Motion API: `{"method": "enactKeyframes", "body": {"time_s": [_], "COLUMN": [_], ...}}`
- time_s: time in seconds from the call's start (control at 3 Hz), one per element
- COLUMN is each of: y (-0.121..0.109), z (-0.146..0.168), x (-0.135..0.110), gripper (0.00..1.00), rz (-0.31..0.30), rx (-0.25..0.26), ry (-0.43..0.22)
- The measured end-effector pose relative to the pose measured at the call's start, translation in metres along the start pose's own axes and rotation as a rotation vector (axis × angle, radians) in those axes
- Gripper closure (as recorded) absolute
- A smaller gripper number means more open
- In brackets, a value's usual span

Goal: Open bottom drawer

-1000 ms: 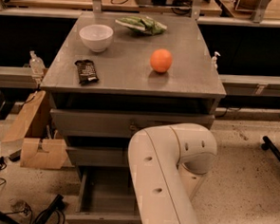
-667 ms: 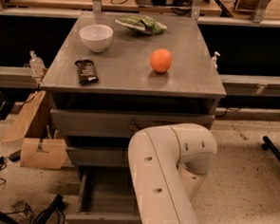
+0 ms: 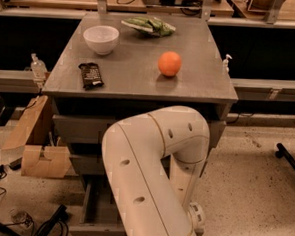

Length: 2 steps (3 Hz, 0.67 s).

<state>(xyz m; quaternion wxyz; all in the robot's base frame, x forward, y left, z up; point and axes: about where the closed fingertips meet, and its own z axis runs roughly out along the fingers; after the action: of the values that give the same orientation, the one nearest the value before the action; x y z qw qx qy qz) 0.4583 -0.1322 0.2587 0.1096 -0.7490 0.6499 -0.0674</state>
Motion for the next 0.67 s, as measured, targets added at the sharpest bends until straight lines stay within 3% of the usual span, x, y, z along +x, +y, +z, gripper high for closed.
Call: {"method": "enactKeyframes", "body": {"time_s": [0.33,0.67], "y": [-0.033,-0.053], "z": [-0.019,-0.017], "x": [0.005,0.017], "gripper": [0.72,0.96], "rz": [-0.022,-0.008], "rx": [0.081,0.17], "ry": [-0.008,-0.074]}}
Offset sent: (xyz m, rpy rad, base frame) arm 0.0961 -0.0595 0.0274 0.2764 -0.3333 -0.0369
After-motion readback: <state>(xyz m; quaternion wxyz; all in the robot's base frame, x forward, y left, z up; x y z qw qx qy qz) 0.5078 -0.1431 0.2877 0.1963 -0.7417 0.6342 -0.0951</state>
